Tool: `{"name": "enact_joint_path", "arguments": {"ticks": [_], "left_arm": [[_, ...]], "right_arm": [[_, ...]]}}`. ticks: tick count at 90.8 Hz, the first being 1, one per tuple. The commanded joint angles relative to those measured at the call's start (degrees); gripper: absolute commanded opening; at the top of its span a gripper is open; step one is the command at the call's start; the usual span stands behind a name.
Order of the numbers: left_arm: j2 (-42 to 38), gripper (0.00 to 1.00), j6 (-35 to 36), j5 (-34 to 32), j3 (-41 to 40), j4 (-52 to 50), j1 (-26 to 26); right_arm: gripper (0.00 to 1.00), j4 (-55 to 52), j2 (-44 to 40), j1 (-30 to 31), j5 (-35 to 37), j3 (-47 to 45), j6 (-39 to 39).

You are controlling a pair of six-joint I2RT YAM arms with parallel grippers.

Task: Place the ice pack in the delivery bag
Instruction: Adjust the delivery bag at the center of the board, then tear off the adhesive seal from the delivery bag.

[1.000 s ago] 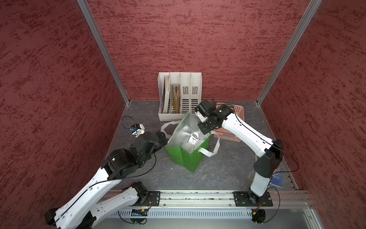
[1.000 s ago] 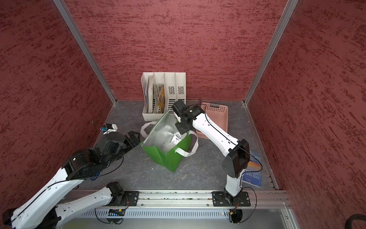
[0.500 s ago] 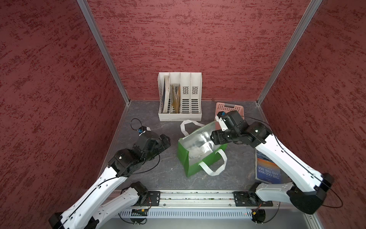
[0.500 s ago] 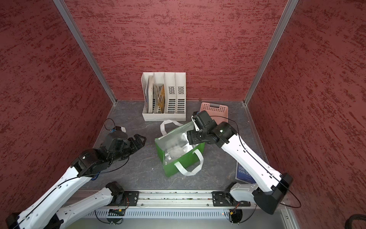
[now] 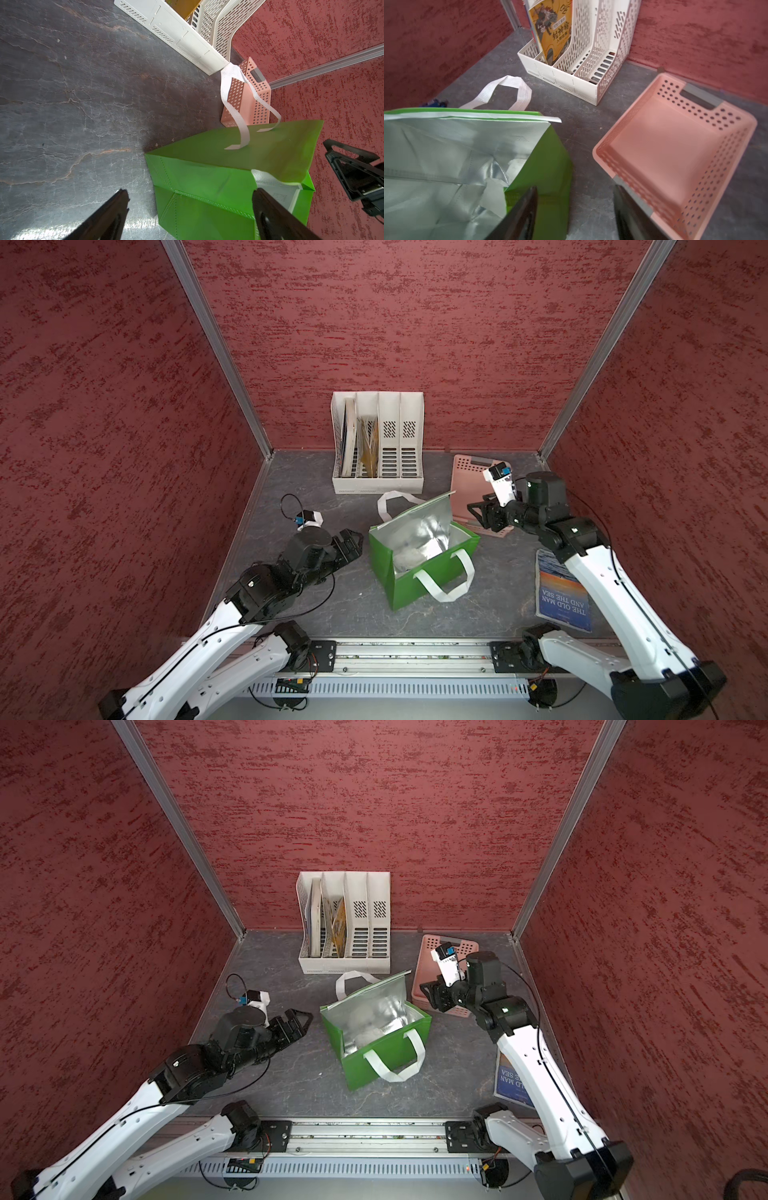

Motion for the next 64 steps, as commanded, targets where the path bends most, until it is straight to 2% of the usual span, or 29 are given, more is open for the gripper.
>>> {"name": "enact_joint_path", "arguments": {"ticks": [1,27,42,64], "left_arm": [[-0.32,0.96,2.14,0.50,-0.53,2.52,-0.21],[-0.55,0.96,2.27,1.81,-0.95,3.61,-0.28],[-0.22,0.96,2.14,2.02,-0.95,3.45,-0.26],[-0.38,0.96,2.16,1.44,-0.97,3.50,-0.21]], "right_arm": [[0.52,2.33,4.61,-0.43,-8.81,3.09,-7.84],[0.52,7.83,9.80,-0.54,-6.84,4.95,-12.96],[0.44,7.49,12.30,-0.54,-7.07,7.23,-14.27],[0.38,6.73,13.10,-0.45,-9.65,7.76,-15.26]]}}
